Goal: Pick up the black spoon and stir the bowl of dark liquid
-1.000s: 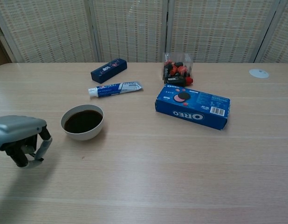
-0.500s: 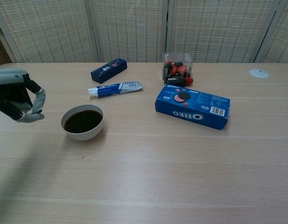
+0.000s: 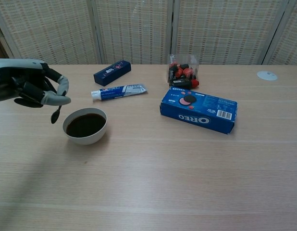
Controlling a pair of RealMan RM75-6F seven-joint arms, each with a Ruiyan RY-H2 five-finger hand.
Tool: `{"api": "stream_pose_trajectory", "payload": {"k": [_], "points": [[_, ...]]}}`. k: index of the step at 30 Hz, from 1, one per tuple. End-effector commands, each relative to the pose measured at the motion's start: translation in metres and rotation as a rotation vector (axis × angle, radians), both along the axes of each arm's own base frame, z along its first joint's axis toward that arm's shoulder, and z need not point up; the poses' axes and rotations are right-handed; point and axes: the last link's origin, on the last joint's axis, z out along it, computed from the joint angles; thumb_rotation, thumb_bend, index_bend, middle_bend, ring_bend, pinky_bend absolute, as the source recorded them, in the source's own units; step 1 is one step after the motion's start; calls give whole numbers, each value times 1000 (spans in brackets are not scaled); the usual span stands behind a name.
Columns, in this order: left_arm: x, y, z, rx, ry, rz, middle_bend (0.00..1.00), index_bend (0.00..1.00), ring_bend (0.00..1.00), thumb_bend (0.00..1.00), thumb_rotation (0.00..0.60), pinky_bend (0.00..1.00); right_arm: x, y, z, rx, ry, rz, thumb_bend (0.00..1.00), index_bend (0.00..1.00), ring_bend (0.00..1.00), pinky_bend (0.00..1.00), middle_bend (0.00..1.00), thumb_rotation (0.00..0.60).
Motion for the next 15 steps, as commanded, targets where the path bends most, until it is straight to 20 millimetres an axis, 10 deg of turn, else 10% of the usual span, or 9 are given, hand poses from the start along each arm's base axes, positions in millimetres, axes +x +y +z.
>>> {"api": "stream_pose_trajectory", "payload": {"k": [1, 15], "points": [[10, 15, -13, -49, -53, 18, 1000, 651, 1000, 399, 600, 1000, 0, 0, 0, 0, 0, -2, 261, 26, 57, 144, 157, 600], [22, 47, -52, -57, -69, 63, 1000, 659, 1000, 399, 600, 1000, -2, 2, 0, -3, 2, -16, 261, 26, 57, 144, 157, 600]]}}
